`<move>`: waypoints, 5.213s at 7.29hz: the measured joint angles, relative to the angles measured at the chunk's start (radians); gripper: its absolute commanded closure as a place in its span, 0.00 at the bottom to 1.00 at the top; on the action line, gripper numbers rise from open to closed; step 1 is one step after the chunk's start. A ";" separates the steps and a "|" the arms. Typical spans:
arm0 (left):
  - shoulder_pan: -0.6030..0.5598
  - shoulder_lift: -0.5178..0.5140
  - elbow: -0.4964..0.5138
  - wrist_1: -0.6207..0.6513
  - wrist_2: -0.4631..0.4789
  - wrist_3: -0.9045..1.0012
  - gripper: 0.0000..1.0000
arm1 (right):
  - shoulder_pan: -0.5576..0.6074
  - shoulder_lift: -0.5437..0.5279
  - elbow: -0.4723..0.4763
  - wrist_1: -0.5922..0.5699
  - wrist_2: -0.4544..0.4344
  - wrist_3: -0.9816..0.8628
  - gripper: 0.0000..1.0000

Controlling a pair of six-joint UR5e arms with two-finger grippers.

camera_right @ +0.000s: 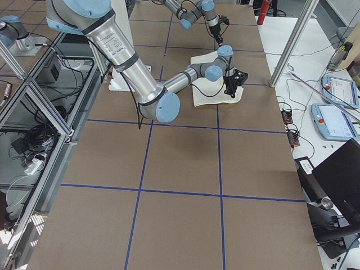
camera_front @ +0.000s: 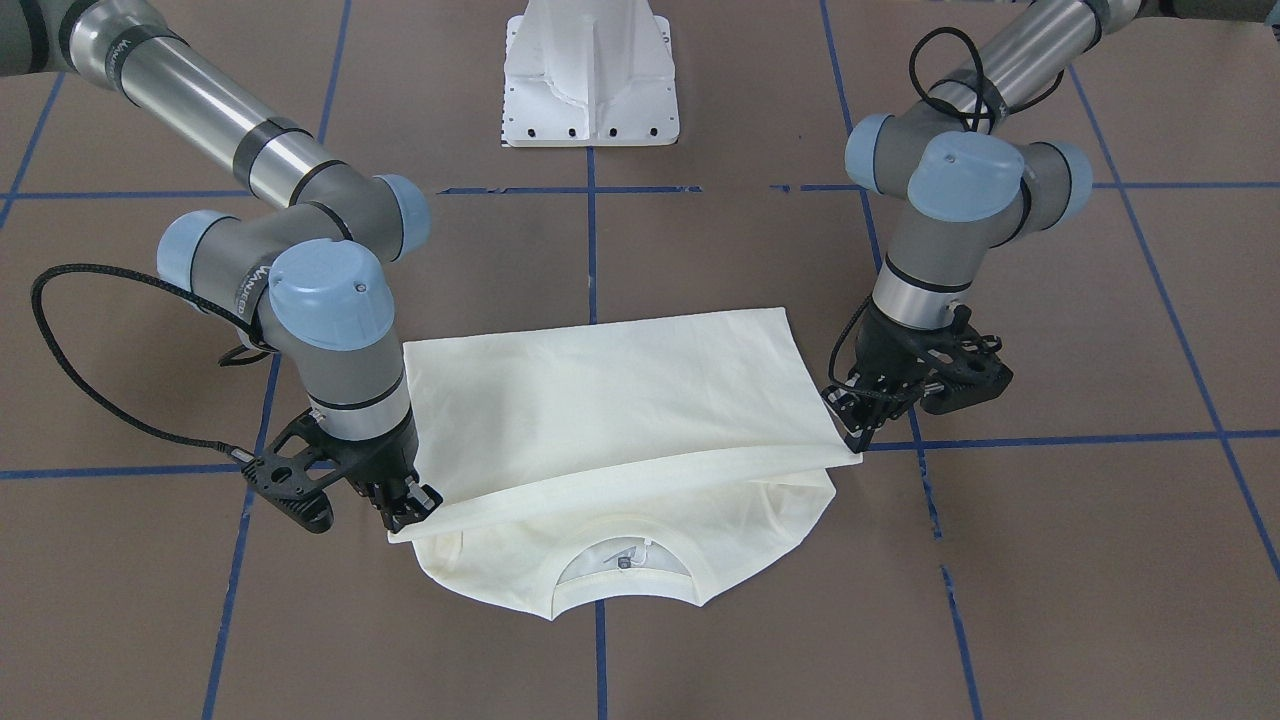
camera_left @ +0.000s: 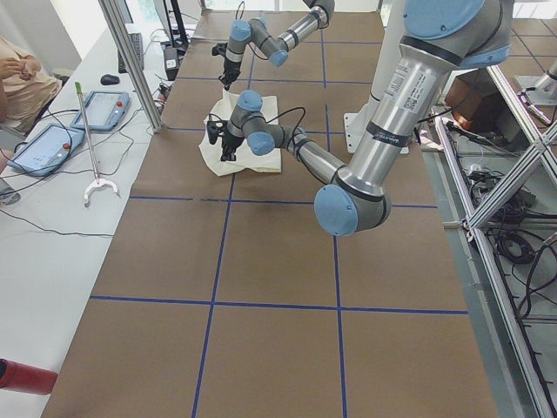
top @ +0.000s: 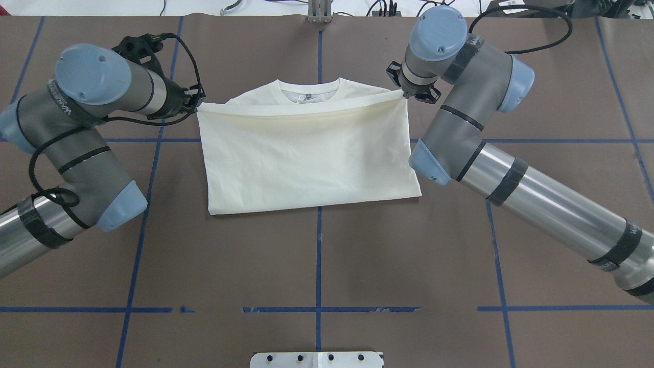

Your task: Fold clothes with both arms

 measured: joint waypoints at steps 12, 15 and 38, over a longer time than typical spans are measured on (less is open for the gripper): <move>-0.015 0.145 -0.215 -0.063 -0.073 0.018 0.49 | -0.246 -0.422 0.535 0.013 -0.087 0.271 0.22; -0.014 0.142 -0.221 -0.064 -0.064 0.020 0.49 | -0.276 -0.435 0.514 0.014 -0.118 0.324 0.22; 0.278 0.073 -0.297 0.037 -0.187 -0.409 0.42 | -0.591 -0.821 1.088 0.001 -0.024 0.414 0.00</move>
